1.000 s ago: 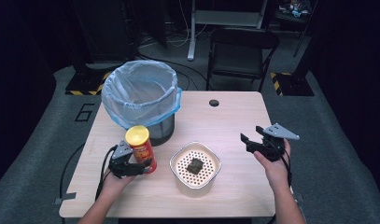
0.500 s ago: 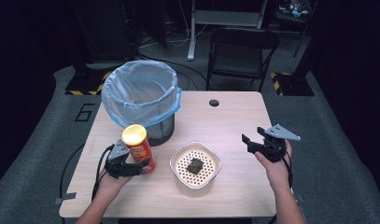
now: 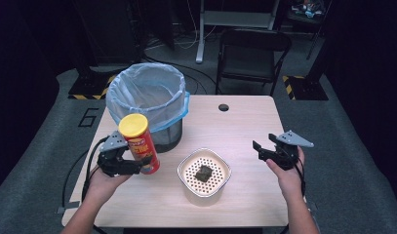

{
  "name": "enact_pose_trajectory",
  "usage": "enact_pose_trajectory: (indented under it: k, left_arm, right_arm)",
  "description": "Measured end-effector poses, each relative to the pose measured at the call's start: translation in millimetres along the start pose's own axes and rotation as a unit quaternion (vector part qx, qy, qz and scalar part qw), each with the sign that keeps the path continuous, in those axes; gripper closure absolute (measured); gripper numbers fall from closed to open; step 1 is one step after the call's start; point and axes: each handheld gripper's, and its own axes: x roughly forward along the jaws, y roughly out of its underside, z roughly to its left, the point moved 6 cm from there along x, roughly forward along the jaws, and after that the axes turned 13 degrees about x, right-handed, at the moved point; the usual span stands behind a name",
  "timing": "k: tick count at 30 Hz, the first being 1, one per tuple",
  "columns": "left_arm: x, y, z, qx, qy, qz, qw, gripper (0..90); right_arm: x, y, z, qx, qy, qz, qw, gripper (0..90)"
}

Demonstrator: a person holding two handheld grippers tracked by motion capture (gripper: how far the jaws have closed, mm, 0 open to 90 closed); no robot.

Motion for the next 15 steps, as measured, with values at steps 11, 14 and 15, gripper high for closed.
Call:
enact_pose_trajectory:
  k: [11, 14, 15]
  left_arm:
    - [-40.4, -69.3, 16.3, -0.002, 0.006, -0.015, 0.9999, 24.0]
    - [-48.6, -88.3, 23.6, -0.002, 0.006, -0.014, 0.9999, 23.9]
    - [-50.1, -92.4, 25.7, -0.002, 0.005, -0.014, 0.9999, 23.9]
  right_arm:
    - [3.0, 4.3, 0.3, 0.0, 0.0, 0.009, 1.0, 28.2]
    - [4.2, 5.9, 0.1, 0.0, 0.001, 0.011, 0.9999, 28.2]
    - [4.2, 6.4, -0.5, 0.001, 0.002, 0.012, 0.9999, 28.2]
